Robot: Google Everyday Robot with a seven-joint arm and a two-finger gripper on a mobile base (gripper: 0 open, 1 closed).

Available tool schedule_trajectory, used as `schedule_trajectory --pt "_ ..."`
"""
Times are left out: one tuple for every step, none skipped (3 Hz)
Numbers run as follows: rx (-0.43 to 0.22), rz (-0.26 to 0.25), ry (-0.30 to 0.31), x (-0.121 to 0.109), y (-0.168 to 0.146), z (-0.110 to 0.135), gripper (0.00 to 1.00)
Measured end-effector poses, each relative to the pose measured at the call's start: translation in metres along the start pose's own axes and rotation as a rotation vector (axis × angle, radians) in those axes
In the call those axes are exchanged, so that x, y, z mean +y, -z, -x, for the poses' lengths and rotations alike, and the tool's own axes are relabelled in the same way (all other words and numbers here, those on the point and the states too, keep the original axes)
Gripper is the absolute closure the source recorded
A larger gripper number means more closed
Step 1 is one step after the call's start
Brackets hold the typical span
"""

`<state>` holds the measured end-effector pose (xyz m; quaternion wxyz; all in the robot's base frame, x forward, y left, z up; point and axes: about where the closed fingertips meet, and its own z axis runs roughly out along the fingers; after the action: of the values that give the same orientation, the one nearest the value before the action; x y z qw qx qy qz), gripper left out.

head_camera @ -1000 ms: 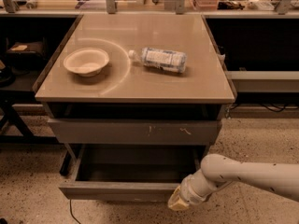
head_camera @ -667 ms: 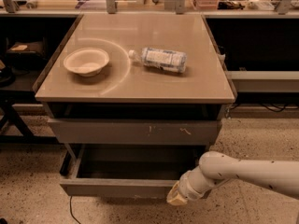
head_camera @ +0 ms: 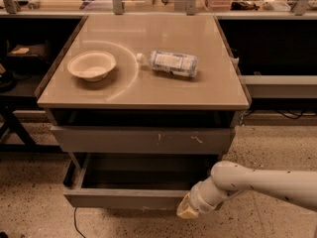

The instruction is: Close middle drawer

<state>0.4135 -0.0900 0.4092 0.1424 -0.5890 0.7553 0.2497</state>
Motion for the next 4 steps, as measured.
schedule_trajectory --pt "0.0 0.0 0.0 0.0 0.0 0.0 0.36" --pt "0.0 0.0 0.0 0.0 0.0 0.0 0.12" --pt "0.0 0.0 0.0 0.0001 -0.0001 0.0 0.0" --pt "0.0 0.0 0.0 0.0001 -0.0001 0.0 0.0"
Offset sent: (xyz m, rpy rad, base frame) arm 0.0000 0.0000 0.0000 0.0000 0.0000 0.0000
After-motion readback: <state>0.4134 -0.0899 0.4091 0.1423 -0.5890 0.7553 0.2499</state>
